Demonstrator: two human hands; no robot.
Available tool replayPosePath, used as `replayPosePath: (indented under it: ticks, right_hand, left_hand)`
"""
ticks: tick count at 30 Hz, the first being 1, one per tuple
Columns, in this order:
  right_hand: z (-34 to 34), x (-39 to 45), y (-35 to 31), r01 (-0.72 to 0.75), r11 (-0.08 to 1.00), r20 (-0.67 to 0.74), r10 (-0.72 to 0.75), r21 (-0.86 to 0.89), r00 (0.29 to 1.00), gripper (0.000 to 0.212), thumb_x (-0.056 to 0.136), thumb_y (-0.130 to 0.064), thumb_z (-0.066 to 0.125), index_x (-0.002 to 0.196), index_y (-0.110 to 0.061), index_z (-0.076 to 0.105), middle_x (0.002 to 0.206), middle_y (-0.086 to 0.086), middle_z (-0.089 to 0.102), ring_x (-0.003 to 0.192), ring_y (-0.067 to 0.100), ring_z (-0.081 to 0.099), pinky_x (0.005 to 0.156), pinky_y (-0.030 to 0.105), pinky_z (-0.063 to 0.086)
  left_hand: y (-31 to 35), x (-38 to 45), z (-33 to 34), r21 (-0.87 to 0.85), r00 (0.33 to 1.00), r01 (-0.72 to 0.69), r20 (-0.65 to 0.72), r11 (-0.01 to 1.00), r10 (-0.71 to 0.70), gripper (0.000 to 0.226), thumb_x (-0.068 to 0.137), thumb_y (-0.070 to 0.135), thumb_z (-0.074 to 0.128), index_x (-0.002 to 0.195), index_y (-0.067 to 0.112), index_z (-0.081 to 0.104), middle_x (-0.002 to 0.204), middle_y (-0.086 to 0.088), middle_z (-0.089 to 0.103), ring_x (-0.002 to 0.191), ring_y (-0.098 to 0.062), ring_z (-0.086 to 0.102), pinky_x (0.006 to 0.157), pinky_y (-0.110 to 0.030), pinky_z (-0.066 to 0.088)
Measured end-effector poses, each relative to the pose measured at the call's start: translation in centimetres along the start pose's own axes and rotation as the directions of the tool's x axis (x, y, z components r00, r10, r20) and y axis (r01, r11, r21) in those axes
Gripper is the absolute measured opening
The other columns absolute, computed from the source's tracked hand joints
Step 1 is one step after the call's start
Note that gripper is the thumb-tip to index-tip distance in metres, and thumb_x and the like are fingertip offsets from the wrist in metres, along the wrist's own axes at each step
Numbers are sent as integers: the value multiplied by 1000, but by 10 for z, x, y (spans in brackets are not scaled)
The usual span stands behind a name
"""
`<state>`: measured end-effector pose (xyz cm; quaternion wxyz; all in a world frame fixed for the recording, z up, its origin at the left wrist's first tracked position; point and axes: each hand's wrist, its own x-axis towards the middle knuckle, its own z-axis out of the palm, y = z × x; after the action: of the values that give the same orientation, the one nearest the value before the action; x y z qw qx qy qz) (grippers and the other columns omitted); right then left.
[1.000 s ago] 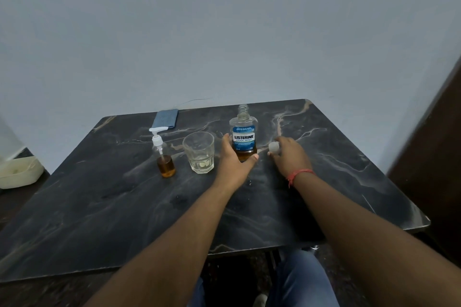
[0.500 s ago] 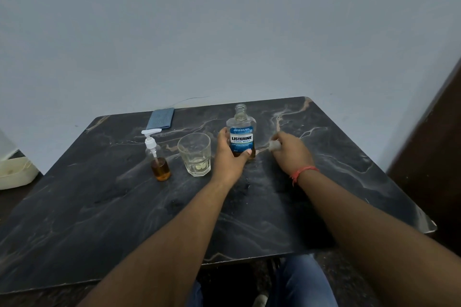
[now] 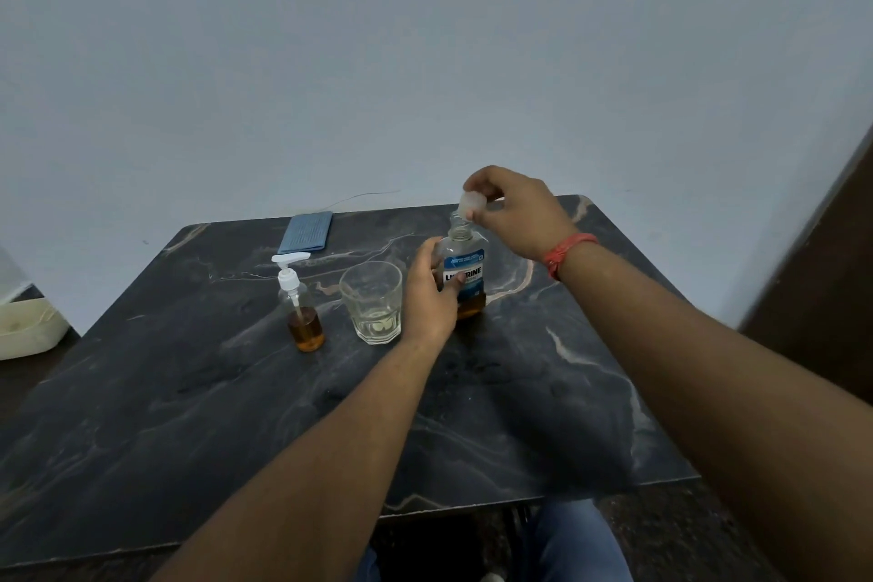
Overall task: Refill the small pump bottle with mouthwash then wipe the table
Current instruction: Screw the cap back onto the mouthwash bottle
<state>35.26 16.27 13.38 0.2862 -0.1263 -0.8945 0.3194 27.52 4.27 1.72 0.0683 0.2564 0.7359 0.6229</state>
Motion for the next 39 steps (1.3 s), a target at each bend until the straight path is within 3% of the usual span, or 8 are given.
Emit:
replayPosePath:
  ticks: [4, 9, 12, 14, 19, 26, 35, 39]
  right_hand:
    - [1, 5, -2, 29, 998, 57, -26, -52, 998, 29, 85, -17, 72, 112, -23, 63, 107, -4, 66, 98, 11, 61, 85, 22, 50]
    - [-6, 12, -7, 63, 990, 145, -44, -125, 988, 29, 86, -11, 69, 112, -23, 64, 105, -4, 65, 90, 9, 60, 73, 13, 44]
    - [-9, 14, -9, 82, 982, 178, -51, -170, 983, 29, 86, -10, 69, 113, -23, 64, 107, -2, 66, 93, 13, 61, 80, 20, 49]
    - [-10, 15, -10, 86, 979, 182, -51, -186, 982, 30, 86, -9, 68, 113, -22, 64, 109, 0, 66, 96, 15, 61, 85, 26, 52]
    - [-10, 19, -9, 90, 974, 199, -48, -209, 979, 31, 87, -4, 67, 111, -23, 64, 101, -8, 60, 90, 13, 62, 70, 14, 44]
    - [-12, 21, -10, 146, 955, 225, -87, -257, 970, 33, 87, -2, 65, 114, -23, 64, 100, -11, 57, 90, 11, 58, 71, 9, 40]
    - [-14, 19, -12, 141, 965, 216, -92, -223, 972, 32, 88, -3, 65, 114, -21, 64, 100, -10, 59, 89, 12, 60, 78, 18, 47]
    - [-15, 20, -12, 147, 969, 204, -105, -200, 973, 32, 88, -3, 65, 112, -23, 65, 94, -17, 58, 85, 5, 61, 72, 10, 43]
  left_hand:
    - [-1, 3, -4, 14, 1000, -4, 20, 1000, 4, 54, 97, 7, 61, 141, 31, 43, 128, 15, 56, 121, -8, 55, 98, -30, 51]
    - [2, 4, -6, 33, 999, 3, 53, 999, -5, 48, 97, 8, 60, 125, 44, 43, 119, 22, 51, 116, -2, 51, 72, -8, 44]
    - [0, 7, -7, 44, 997, 4, 75, 999, -7, 49, 97, 9, 59, 134, 37, 44, 129, 15, 54, 114, -1, 50, 65, -6, 44]
    - [0, 9, -8, 44, 995, 17, 93, 999, -21, 50, 98, 9, 59, 137, 35, 43, 137, 10, 54, 119, -4, 50, 70, -8, 43]
    - [-1, 11, -10, 43, 991, 40, 125, 998, -45, 54, 98, 10, 58, 142, 34, 40, 144, 5, 51, 132, -17, 49, 93, -28, 46]
    - [-3, 12, -10, 49, 991, 36, 128, 998, -42, 55, 98, 10, 59, 144, 34, 38, 144, 3, 51, 133, -18, 49, 98, -33, 47]
    - [-4, 11, -10, 50, 990, 19, 136, 999, -26, 54, 98, 12, 59, 142, 36, 39, 142, 4, 52, 131, -17, 50, 102, -37, 49]
    - [-3, 10, -10, 38, 990, 9, 143, 999, -14, 52, 98, 11, 59, 140, 36, 41, 138, 5, 55, 127, -14, 51, 101, -36, 49]
